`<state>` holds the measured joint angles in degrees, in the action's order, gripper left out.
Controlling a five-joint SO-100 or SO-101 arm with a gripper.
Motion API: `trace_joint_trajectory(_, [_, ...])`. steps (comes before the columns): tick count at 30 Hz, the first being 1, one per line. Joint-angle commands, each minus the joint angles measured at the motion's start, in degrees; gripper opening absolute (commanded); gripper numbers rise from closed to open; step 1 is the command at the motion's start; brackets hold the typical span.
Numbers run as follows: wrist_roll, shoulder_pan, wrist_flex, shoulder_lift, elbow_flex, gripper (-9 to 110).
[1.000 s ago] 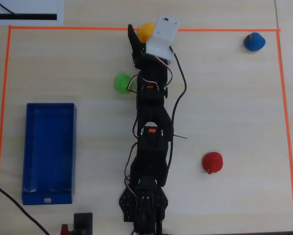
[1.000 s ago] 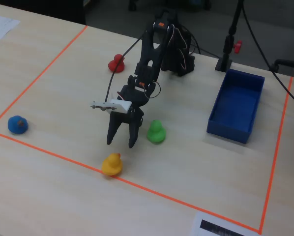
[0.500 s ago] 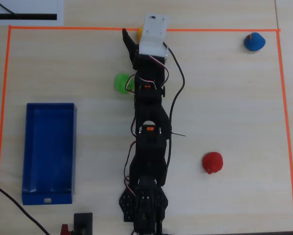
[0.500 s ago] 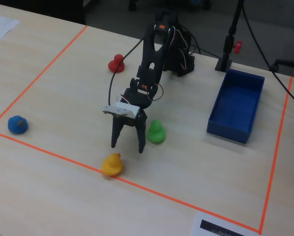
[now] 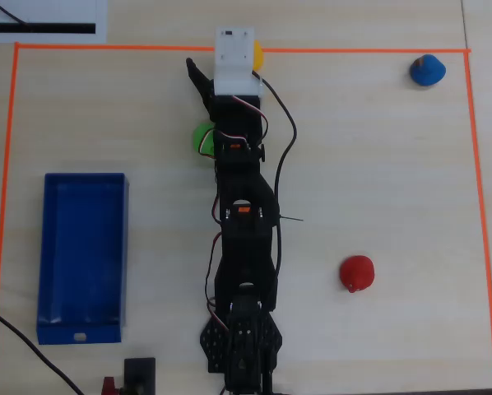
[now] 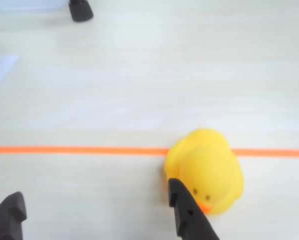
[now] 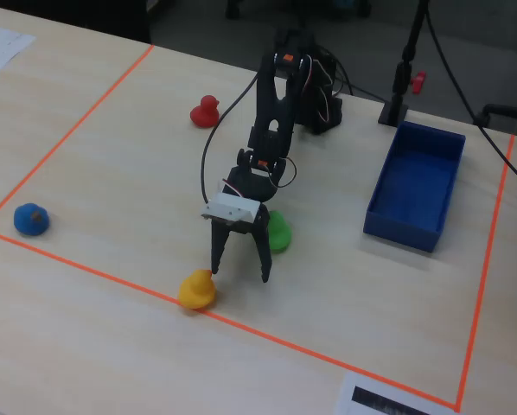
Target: Grasp yellow duck and put it into box.
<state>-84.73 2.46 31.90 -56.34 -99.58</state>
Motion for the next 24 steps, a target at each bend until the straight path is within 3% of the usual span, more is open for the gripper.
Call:
trace_joint_trajectory(1, [0.00,2.90,0.09,0.70,6.77,39])
trace_joint_trajectory(24, [-1.41,7.56,-0.26,12.13,17.23,39])
